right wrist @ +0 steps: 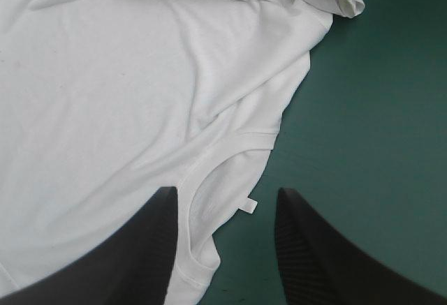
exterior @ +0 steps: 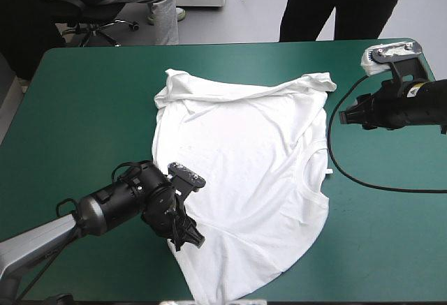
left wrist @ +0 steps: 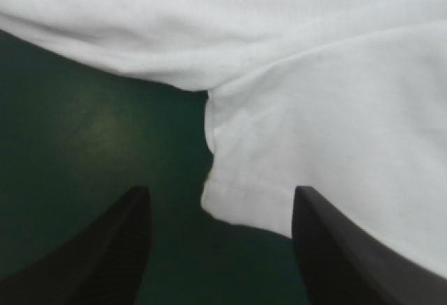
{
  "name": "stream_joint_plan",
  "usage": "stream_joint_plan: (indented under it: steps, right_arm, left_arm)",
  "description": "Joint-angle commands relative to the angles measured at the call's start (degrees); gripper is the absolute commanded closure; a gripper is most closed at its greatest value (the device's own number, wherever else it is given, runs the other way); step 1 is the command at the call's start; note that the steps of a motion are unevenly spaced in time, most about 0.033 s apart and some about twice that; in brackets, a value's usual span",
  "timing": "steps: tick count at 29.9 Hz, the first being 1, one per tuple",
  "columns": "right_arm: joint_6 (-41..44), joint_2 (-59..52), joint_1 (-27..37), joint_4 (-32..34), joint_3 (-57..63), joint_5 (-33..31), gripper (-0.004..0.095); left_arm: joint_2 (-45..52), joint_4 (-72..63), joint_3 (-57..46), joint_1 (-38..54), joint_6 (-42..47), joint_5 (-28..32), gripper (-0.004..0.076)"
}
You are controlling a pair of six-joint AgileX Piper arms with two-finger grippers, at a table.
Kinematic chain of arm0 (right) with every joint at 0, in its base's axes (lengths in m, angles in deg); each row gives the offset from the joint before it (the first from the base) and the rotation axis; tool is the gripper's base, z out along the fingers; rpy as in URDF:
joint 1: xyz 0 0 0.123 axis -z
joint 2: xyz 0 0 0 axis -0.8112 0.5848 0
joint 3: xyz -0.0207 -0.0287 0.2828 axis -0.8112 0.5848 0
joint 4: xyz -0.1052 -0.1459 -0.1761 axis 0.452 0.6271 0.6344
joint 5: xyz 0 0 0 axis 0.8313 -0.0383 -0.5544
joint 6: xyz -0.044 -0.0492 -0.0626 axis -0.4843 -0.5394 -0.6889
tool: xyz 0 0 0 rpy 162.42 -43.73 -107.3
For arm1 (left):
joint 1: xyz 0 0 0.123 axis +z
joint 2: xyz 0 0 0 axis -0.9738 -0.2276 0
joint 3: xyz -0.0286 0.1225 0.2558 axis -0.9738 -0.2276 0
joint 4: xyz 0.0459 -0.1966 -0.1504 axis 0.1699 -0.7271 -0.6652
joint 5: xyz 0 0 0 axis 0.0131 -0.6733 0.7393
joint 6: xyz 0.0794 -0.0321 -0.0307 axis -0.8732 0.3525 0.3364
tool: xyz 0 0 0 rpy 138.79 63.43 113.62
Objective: Fold the cloth
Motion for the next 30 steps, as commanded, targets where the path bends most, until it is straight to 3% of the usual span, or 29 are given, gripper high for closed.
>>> stream_joint_plan:
  steps: [1,9,11,13,17,21,26,30]
  right_arm:
    - [-0.25,-1.07,0.43,-0.92,-1.31,1.28,0.0494]
    - [-0.25,-1.07,0.43,-0.92,-1.31,1.54,0.0494]
    - [-0.25,-1.07,0.43,-0.92,-1.31,1.54,0.0494]
    - [-0.25,-1.07,0.43,-0.92,-1.31,1.63,0.0494]
    - [-0.5,-0.8,0.43,-3.89,-1.21,1.48,0.0494]
    - [-1.99,1.64,0.43,-5.36,-1.31,2.06,0.0494]
    - [-1.99,7.43,0.43,-1.95,-1.31,5.12,0.0489]
    - [-3.46,12.94,0.0,-2.65,-1.31,5.81,0.0401]
  left_arm:
    - [-0.83,-0.43,-1.19,-0.27,0.77,1.77,0.029]
    - [-4.68,-4.14,-4.39,-0.27,0.49,6.83,0.0295]
    - [-5.46,-4.56,-4.39,-0.27,0.49,7.39,0.0332]
    - [-6.26,-5.27,-4.39,-0.27,0.39,7.92,0.0424]
    - [-7.14,-7.64,-4.39,-0.27,-2.09,8.86,0.0745]
    - [-7.17,-8.04,-4.39,-0.27,-2.62,9.78,0.0736]
    - [-7.17,-8.04,-4.39,-0.27,-2.62,9.89,0.0739]
    - [-7.17,-8.17,-4.39,-0.27,-2.62,10.1,0.0739]
